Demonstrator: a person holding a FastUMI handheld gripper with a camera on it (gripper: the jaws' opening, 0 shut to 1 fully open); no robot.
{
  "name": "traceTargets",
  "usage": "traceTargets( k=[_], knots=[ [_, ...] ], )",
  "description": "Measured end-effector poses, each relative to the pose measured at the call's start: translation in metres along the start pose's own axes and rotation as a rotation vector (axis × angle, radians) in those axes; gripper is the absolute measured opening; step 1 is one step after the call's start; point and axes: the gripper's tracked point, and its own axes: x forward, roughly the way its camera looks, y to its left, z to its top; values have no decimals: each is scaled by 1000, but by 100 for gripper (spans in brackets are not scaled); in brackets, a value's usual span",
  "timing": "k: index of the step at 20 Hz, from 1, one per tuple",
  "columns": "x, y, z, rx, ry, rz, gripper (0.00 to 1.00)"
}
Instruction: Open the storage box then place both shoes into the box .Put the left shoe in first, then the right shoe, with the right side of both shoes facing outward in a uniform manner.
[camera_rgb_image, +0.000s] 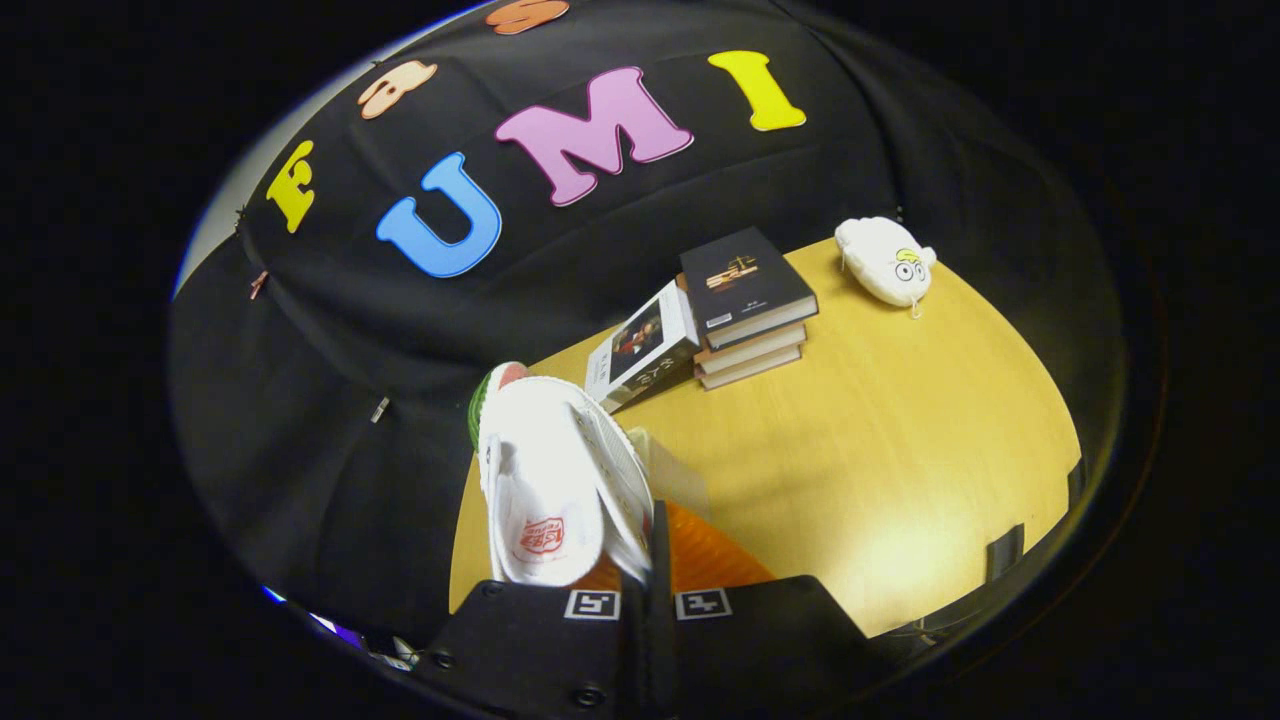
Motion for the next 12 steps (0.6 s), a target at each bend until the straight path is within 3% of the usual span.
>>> traceTargets(
  k=[4, 12],
  knots=[
    [25, 20, -31, -7, 48, -62, 5],
    [52, 6, -73, 46, 103, -271, 6]
  ],
)
